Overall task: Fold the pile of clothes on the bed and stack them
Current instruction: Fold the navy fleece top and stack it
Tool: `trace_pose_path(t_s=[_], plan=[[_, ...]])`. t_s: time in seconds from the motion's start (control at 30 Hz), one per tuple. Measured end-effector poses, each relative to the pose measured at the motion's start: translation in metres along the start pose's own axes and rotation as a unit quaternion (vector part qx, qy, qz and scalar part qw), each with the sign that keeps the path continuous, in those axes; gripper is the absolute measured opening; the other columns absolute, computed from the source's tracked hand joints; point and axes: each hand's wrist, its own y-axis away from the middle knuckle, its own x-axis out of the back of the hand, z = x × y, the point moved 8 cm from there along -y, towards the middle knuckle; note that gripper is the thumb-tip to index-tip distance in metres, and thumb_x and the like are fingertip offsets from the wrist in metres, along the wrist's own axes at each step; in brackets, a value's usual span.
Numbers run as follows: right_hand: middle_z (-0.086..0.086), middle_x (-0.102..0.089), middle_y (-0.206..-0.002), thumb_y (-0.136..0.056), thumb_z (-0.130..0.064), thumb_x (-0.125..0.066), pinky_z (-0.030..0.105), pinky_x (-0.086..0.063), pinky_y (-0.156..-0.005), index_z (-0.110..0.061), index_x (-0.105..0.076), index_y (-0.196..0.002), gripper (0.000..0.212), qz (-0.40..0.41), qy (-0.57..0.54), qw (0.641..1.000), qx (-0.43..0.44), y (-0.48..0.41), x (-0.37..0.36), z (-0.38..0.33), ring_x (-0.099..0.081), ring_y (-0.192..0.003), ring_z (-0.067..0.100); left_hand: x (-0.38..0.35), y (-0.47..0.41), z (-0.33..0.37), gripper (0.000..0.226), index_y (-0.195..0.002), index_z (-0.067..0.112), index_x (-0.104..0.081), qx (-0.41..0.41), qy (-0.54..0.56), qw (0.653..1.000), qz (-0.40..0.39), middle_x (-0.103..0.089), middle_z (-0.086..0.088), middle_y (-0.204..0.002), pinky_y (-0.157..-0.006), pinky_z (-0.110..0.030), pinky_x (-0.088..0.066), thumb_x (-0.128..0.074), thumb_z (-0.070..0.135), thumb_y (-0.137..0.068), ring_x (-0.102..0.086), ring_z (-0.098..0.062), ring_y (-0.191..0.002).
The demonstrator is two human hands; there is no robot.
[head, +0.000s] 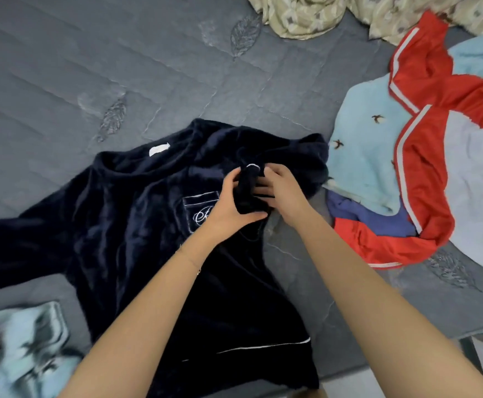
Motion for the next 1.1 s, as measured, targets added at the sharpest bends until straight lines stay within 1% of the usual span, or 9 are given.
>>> trace_pose_path(t_s=[0.1,0.2,0.4,0.57,0.73,0.8,0.87,0.97,1.1], plan=[[0.008,-0.060,-0.120,-0.103,-0.006,-0.038,0.019,-0.055,-0.067,-0.012,-0.042,-0.136,0.034,-0.057,0.034,0.998,0.019,0.005,-0.055,0.018,-0.066,-0.091,0.013,0.057,0.024,-0.025,0.044,-0.120,0.012,-0.040,0.017,0.027,0.987,0.159,-0.054,0.008,-0.100,-0.079,-0.014,-0.045,-0.064,-0.004,-0.086,-0.055,-0.007,-0.090],[-0.003,-0.059,-0.125,-0.099,-0.006,-0.048,0.016,-0.047,-0.088,-0.017,-0.047,-0.137,0.040,-0.044,0.226,0.967,0.111,0.007,-0.084,0.023,-0.056,-0.112,0.010,0.123,0.050,-0.058,0.012,-0.097,0.009,-0.054,0.048,0.084,0.958,0.270,-0.060,0.006,-0.083,-0.074,-0.021,-0.046,-0.053,-0.002,-0.093,-0.055,0.001,-0.071],[0.002,-0.038,-0.151,-0.093,-0.028,-0.064,0.039,-0.024,-0.116,-0.022,-0.039,-0.147,0.060,-0.056,0.496,0.843,0.200,0.004,-0.132,0.042,-0.027,-0.141,0.025,0.227,0.087,-0.114,0.033,-0.084,0.023,-0.063,0.095,0.166,0.912,0.363,-0.065,-0.002,-0.091,-0.082,-0.032,-0.052,-0.046,-0.005,-0.093,-0.061,-0.020,-0.090],[0.000,-0.023,-0.160,-0.091,-0.044,-0.062,0.045,-0.008,-0.121,-0.031,-0.030,-0.151,0.069,-0.097,0.564,0.786,0.233,0.004,-0.186,0.068,-0.007,-0.149,0.023,0.279,0.106,-0.153,0.013,-0.088,0.018,-0.059,0.110,0.219,0.880,0.406,-0.064,-0.008,-0.092,-0.094,-0.046,-0.052,-0.059,0.006,-0.094,-0.060,-0.022,-0.089],[-0.004,-0.010,-0.163,-0.093,-0.048,-0.056,0.046,0.004,-0.119,-0.037,-0.022,-0.152,0.068,-0.153,0.597,0.758,0.212,0.002,-0.239,0.107,0.003,-0.150,0.020,0.265,0.107,-0.165,0.039,-0.128,0.025,-0.048,0.118,0.278,0.898,0.321,-0.064,0.006,-0.112,-0.081,-0.029,-0.053,-0.064,0.024,-0.092,-0.065,-0.003,-0.094],[-0.003,-0.006,-0.163,-0.095,-0.047,-0.053,0.046,0.004,-0.119,-0.037,-0.021,-0.152,0.067,-0.157,0.605,0.754,0.203,0.001,-0.255,0.117,0.005,-0.150,0.021,0.254,0.109,-0.167,0.072,-0.141,0.026,-0.034,0.125,0.221,0.922,0.292,-0.053,0.009,-0.129,-0.089,-0.020,-0.047,-0.074,0.039,-0.083,-0.057,-0.003,-0.109],[-0.003,-0.008,-0.163,-0.096,-0.044,-0.053,0.044,0.001,-0.119,-0.034,-0.023,-0.153,0.065,-0.152,0.600,0.757,0.209,0.000,-0.264,0.119,0.003,-0.150,0.021,0.246,0.108,-0.165,0.086,-0.144,0.024,-0.026,0.119,0.133,0.945,0.274,-0.048,0.014,-0.124,-0.083,-0.006,-0.040,-0.079,0.038,-0.078,-0.050,0.001,-0.109],[-0.003,-0.019,-0.161,-0.097,-0.036,-0.055,0.042,-0.004,-0.122,-0.028,-0.028,-0.152,0.062,-0.135,0.578,0.767,0.244,0.003,-0.269,0.111,-0.005,-0.150,0.020,0.256,0.112,-0.168,0.059,-0.136,0.011,-0.035,0.116,0.080,0.936,0.323,-0.050,0.011,-0.109,-0.068,0.003,-0.039,-0.070,0.016,-0.088,-0.053,0.001,-0.094],[0.002,-0.019,-0.161,-0.097,-0.041,-0.054,0.041,0.000,-0.121,-0.025,-0.032,-0.151,0.061,-0.058,0.584,0.757,0.286,0.006,-0.271,0.096,-0.004,-0.150,0.022,0.296,0.126,-0.168,0.033,-0.114,0.011,-0.045,0.105,0.089,0.903,0.408,-0.058,0.003,-0.102,-0.068,0.001,-0.041,-0.067,0.014,-0.090,-0.056,0.001,-0.085]])
